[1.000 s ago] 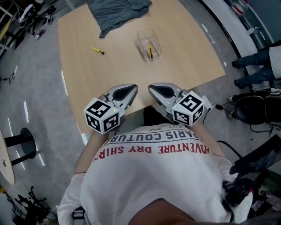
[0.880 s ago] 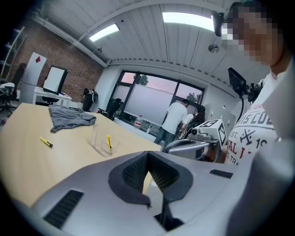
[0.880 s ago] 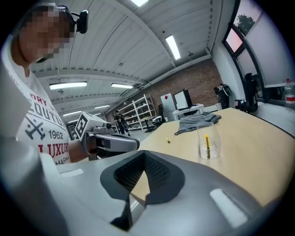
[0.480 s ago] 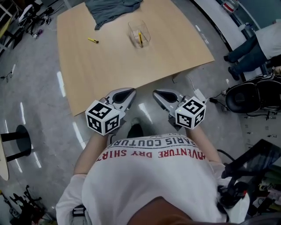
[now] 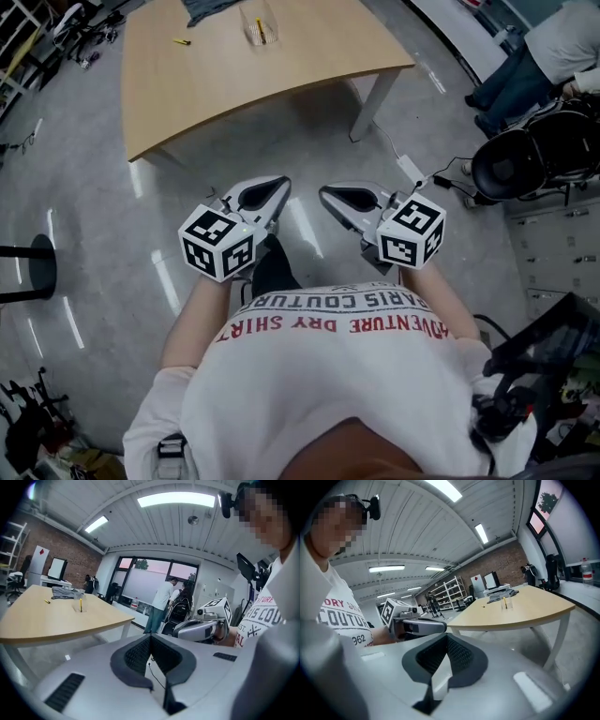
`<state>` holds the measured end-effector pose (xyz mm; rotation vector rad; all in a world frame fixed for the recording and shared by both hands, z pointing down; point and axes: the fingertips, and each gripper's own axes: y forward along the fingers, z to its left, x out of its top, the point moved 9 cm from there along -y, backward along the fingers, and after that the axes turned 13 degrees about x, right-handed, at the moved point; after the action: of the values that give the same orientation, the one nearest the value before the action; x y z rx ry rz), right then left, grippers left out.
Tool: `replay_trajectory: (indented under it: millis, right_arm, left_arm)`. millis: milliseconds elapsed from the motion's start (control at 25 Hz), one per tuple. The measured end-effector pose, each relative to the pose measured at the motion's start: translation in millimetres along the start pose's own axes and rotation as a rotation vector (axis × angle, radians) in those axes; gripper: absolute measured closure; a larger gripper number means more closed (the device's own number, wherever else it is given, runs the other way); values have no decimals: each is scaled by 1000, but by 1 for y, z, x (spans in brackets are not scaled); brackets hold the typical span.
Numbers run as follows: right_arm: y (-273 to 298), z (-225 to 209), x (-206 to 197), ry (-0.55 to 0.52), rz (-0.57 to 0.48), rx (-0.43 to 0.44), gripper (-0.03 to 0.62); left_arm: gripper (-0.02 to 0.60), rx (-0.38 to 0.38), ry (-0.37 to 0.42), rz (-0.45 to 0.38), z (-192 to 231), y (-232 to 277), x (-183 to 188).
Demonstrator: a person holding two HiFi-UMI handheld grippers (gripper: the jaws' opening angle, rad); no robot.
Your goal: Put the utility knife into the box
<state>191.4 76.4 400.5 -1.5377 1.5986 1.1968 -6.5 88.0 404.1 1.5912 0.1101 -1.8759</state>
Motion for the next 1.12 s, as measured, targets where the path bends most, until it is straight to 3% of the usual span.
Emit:
replay_trajectory:
  millis: [200,440,560,800,1120]
  right_arm:
    - [-70,91,-24,-34,8,-6,592]
    - [-109,174,-17,-157,-6,54,592]
    - [-124,204,-23,-200,-1,83,592]
    - [-144,245,-40,-220,15,50,593]
    - [-156,246,-53,-207,21,24,594]
  left_arm:
    - [578,-28,-1,-7,-117,-55,-25]
    - [578,0,90,-66,-199,-115,-12]
    - [579,16,123,-84,-224,-136,-15]
    - [578,15,145,-78,-260,-172,-34]
    - [578,25,144,-80,-270,-179,-46]
